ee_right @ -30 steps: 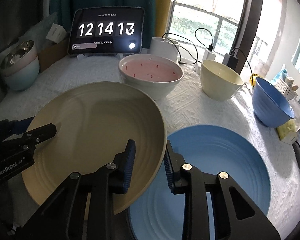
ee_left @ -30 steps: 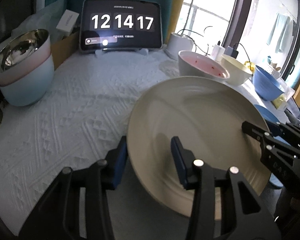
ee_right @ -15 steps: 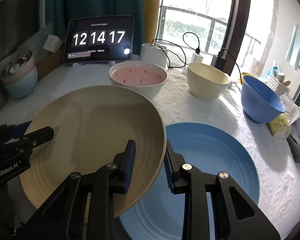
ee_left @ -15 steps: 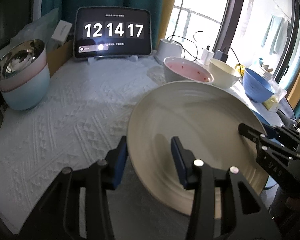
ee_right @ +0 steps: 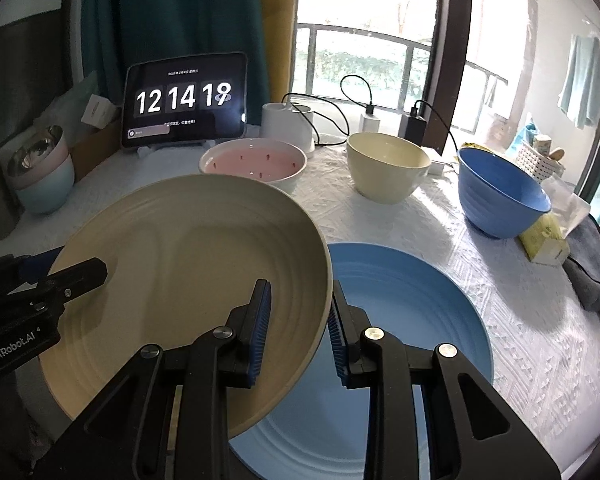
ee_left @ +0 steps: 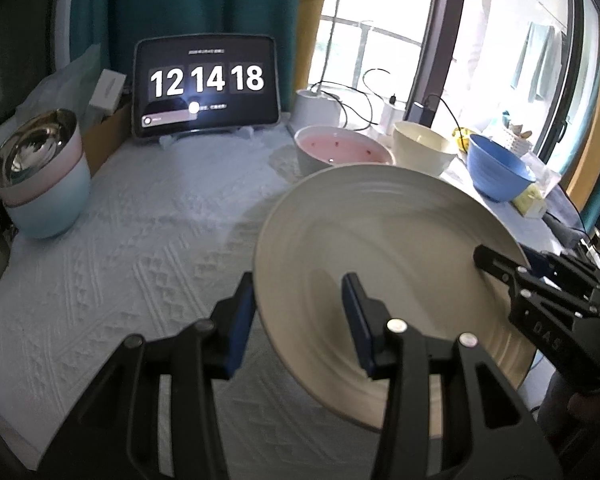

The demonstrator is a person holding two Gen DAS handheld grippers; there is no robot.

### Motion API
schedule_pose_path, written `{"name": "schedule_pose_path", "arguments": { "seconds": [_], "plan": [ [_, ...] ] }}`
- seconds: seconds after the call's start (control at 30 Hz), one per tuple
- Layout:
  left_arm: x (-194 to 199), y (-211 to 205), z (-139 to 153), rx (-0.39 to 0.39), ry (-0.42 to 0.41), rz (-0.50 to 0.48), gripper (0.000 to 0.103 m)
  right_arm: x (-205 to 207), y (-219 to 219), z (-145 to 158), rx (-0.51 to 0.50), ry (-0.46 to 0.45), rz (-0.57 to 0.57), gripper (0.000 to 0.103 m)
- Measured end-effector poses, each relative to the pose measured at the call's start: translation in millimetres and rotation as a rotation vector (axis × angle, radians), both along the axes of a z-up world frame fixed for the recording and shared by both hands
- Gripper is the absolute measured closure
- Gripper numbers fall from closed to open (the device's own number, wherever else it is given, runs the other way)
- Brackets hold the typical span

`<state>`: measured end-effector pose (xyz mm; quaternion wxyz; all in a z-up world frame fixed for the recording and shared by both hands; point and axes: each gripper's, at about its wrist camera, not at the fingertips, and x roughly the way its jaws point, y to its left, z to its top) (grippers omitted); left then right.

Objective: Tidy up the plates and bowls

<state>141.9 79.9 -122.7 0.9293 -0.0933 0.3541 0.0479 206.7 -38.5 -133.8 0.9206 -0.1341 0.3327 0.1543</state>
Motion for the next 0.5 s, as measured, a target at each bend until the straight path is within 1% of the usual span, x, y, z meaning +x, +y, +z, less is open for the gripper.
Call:
{"name": "schedule_pose_path", "arguments": {
  "seconds": [0.5],
  "plan": [
    [3.7,-42.1,7.6,0.037,0.013,-0.055,0.059,-4.7,-42.5,8.0,0.06,-0.016,-0.053,0.073]
  ]
}}
